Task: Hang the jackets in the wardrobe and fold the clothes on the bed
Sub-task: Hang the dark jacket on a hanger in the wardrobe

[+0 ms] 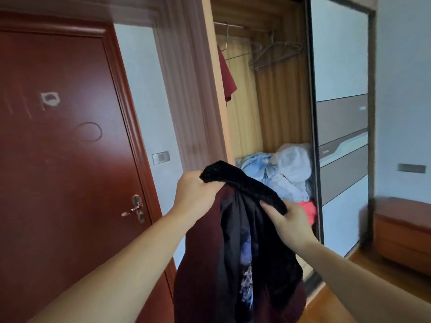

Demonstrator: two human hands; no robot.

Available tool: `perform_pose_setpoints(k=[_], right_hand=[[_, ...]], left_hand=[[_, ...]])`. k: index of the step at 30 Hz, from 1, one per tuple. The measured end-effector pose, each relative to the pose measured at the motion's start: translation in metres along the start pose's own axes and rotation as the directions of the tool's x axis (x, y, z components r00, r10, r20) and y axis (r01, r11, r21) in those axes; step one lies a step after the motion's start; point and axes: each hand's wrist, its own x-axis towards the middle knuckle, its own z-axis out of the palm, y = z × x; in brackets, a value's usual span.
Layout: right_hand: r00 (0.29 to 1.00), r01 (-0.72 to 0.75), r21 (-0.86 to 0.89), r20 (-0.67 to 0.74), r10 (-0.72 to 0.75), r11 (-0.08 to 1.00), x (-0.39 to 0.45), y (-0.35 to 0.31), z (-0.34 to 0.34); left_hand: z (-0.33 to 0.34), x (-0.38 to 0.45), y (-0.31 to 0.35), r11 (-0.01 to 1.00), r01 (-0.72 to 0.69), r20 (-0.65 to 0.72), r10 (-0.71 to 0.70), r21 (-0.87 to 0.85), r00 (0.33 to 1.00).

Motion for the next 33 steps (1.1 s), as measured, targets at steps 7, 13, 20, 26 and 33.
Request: perform_pose_setpoints(k=[7,13,20,26,33], right_hand=[[0.996,0.08,0.115,-0.038,-0.076,0.99,0.149,0.051,-0.008],[0.987,0.162,0.01,0.001,-0.162,0.987,0.259,0.09,-0.026],[0.96,0.281,-0.087,0.021,-0.281,0.956,0.379,0.128,-0.064],[0.928,0.329,-0.246,-0.093,-0.36,0.912,0.488,0.156,-0.093],[0.887,0.383,-0.326,-0.132,-0.442,0.865,0.596,0.17,-0.101]], left_hand=[[0.077,0.127,-0.045,1.0,0.011,-0.082,-0.009,0.026,0.997],[0.14,0.205,-0.079,0.991,0.056,-0.118,-0.041,0.123,0.992],[0.227,0.303,-0.097,0.993,-0.024,-0.147,0.042,0.118,0.988],[0.321,0.398,-0.119,0.995,-0.068,-0.15,0.057,-0.07,0.987],[0.397,0.499,-0.132,0.938,0.0,-0.071,-0.026,-0.347,0.997]])
